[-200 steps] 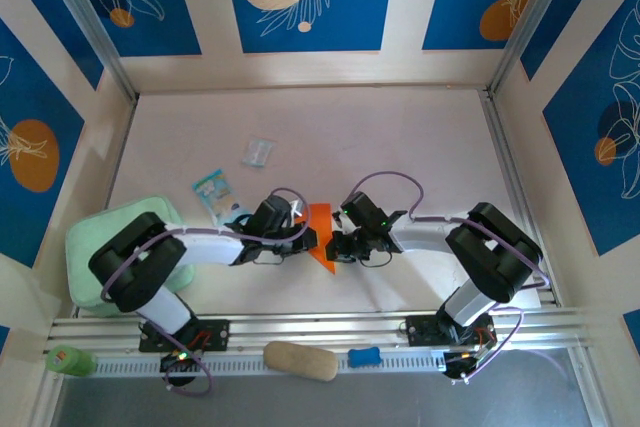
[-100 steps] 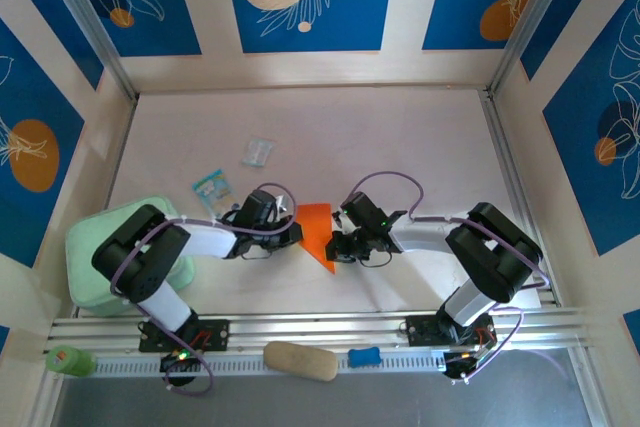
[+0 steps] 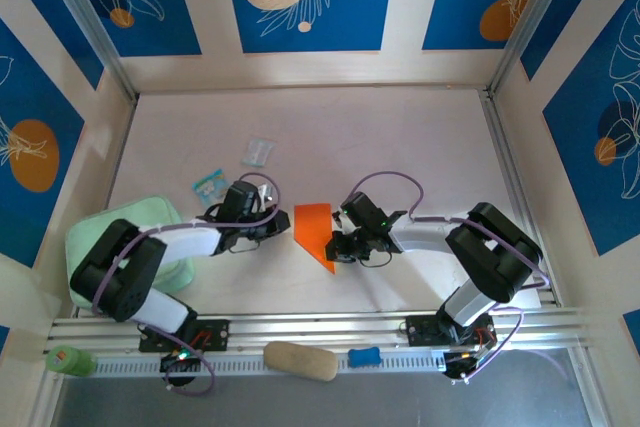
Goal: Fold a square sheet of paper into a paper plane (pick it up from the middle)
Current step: Third fold the triangle at the center of the table, then fourth fold the wing at the center of the table.
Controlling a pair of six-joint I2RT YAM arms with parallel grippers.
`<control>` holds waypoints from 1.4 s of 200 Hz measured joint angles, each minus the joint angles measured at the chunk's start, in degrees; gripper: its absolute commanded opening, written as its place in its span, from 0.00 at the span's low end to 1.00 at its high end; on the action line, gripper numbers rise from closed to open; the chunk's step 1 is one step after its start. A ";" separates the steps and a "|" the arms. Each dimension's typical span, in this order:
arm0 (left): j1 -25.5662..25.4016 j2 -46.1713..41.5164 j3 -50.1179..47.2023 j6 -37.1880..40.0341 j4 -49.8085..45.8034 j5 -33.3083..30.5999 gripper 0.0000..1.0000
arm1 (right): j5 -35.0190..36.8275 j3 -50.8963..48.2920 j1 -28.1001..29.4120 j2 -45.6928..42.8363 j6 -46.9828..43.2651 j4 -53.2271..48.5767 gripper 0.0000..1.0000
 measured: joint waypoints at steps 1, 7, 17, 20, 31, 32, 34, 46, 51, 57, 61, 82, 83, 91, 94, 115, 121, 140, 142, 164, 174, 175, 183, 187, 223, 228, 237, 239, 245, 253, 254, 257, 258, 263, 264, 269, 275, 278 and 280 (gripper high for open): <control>-0.04 -0.28 0.00 0.00 0.00 0.00 0.06 | 0.00 0.00 0.00 0.00 0.00 0.00 0.00; -0.37 -1.25 0.02 -0.02 0.13 0.13 0.07 | 0.00 0.00 0.00 0.00 0.00 0.00 0.00; -0.96 -2.14 0.02 -0.15 0.85 0.68 0.06 | 0.00 0.00 0.00 0.00 0.00 0.00 0.00; -1.22 -2.21 0.02 -0.17 1.22 0.87 0.07 | 0.00 0.00 0.00 0.00 0.00 0.00 0.00; -2.49 -1.64 0.04 -0.26 2.34 1.92 0.06 | 0.02 0.04 0.00 0.00 0.00 -0.02 0.00; -2.69 -1.46 0.04 -0.28 2.49 2.08 0.06 | 0.02 0.04 0.00 0.00 0.00 -0.02 0.00; -2.86 -1.36 0.04 -0.31 2.60 2.21 0.06 | 0.02 0.04 0.00 0.00 0.00 -0.04 0.00; -4.44 0.72 0.07 -0.63 3.93 3.50 0.07 | 0.00 0.07 0.00 0.02 0.00 -0.04 0.00; -4.85 1.66 0.09 -0.68 4.37 3.85 0.06 | 0.02 0.07 0.00 0.02 -0.02 -0.04 0.00; -5.31 3.17 0.11 -0.90 5.09 4.26 0.06 | 0.00 0.09 0.00 0.04 -0.02 -0.07 0.00; -5.49 4.07 0.11 -1.09 5.44 4.57 0.06 | 0.00 0.11 0.00 0.04 0.00 -0.07 0.00; -5.84 8.35 0.11 -1.95 6.43 5.40 0.05 | -0.04 0.17 0.00 0.04 -0.02 -0.15 0.02; -5.81 8.63 0.11 -2.03 6.43 5.38 0.05 | -0.07 0.20 0.00 0.02 -0.02 -0.15 0.02; -5.81 9.86 0.11 -2.19 6.47 5.35 0.04 | -0.04 0.33 0.00 0.02 -0.04 -0.37 0.03; -5.81 10.23 0.11 -2.19 6.47 5.33 0.04 | -0.02 0.42 0.00 0.00 -0.04 -0.48 0.04; -5.79 10.97 0.09 -3.02 7.78 5.55 0.04 | 1.09 1.01 0.00 -0.46 -0.46 -2.12 0.09; -5.79 10.97 -0.09 -3.17 8.11 5.55 0.04 | 1.75 1.07 0.00 -1.11 -0.50 -2.86 0.11; -5.79 10.95 -0.61 -3.30 9.18 5.55 0.05 | 3.58 1.07 -0.13 -4.31 -0.74 -4.87 0.17; -5.79 10.95 -0.66 -3.26 9.31 5.55 0.05 | 3.78 1.07 -0.17 -4.68 -0.81 -4.98 0.18; -5.81 10.38 -0.98 -3.23 9.46 5.33 0.09 | 4.83 1.05 -1.16 -7.37 -1.16 -5.31 0.28; -5.81 9.53 -1.22 -3.21 9.25 5.07 0.11 | 5.11 1.05 -1.90 -7.87 -1.27 -5.42 0.33; -5.81 9.42 -1.27 -3.26 9.20 4.98 0.11 | 5.14 1.05 -1.95 -7.87 -1.38 -5.40 0.33; -5.79 8.39 -1.55 -3.26 8.96 4.63 0.13 | 5.27 1.03 -2.36 -7.96 -1.51 -5.46 0.35; -5.81 7.63 -1.66 -3.10 8.63 4.39 0.14 | 5.33 1.03 -2.58 -7.96 -1.38 -5.57 0.37; -5.73 0.48 -1.73 -2.19 4.79 1.38 0.23 | 4.94 1.01 -3.93 -7.82 -1.95 -5.75 0.39; -5.68 -0.31 -1.73 -1.77 4.17 1.01 0.24 | 4.92 1.03 -4.00 -7.76 -1.99 -5.73 0.40; -5.49 -1.49 -1.73 -1.51 2.93 0.42 0.25 | 4.55 1.09 -4.22 -7.54 -1.99 -5.60 0.40; -5.40 -1.75 -1.73 -1.44 2.64 0.37 0.25 | 4.42 1.14 -4.24 -7.41 -2.01 -5.55 0.40; -5.22 -2.27 -1.70 -1.46 1.92 0.07 0.25 | 4.09 1.36 -4.39 -6.97 -2.03 -5.51 0.40; -5.01 -2.75 -1.70 -1.27 1.01 -0.13 0.27 | 3.67 1.79 -4.59 -6.16 -2.23 -5.49 0.39; -4.98 -2.78 -1.70 -1.25 0.90 -0.13 0.27 | 3.63 1.86 -4.59 -6.08 -2.23 -5.49 0.39; -4.87 -2.91 -1.70 -1.25 0.66 -0.17 0.27 | 3.52 2.03 -4.61 -5.81 -2.27 -5.51 0.39; -4.85 -2.93 -1.70 -1.22 0.55 -0.20 0.27 | 3.48 2.10 -4.63 -5.64 -2.36 -5.49 0.39; -4.68 -3.08 -1.70 -1.18 0.07 -0.33 0.27 | 3.17 2.40 -4.72 -5.07 -2.45 -5.40 0.39; -4.61 -3.10 -1.70 -1.18 -0.02 -0.33 0.27 | 3.15 2.43 -4.72 -5.01 -2.45 -5.38 0.39; -4.39 -3.17 -1.70 -1.11 -0.33 -0.44 0.27 | 2.84 2.71 -4.76 -4.48 -2.60 -5.25 0.38; -4.17 -3.19 -1.73 -1.09 -0.59 -0.50 0.28 | 2.56 3.06 -4.81 -3.93 -2.82 -5.09 0.37; -4.07 -3.19 -1.73 -1.09 -0.72 -0.50 0.28 | 2.49 3.21 -4.83 -3.65 -2.86 -5.07 0.37; -4.00 -3.21 -1.75 -1.11 -0.76 -0.50 0.28 | 2.36 3.34 -4.87 -3.43 -3.08 -5.03 0.37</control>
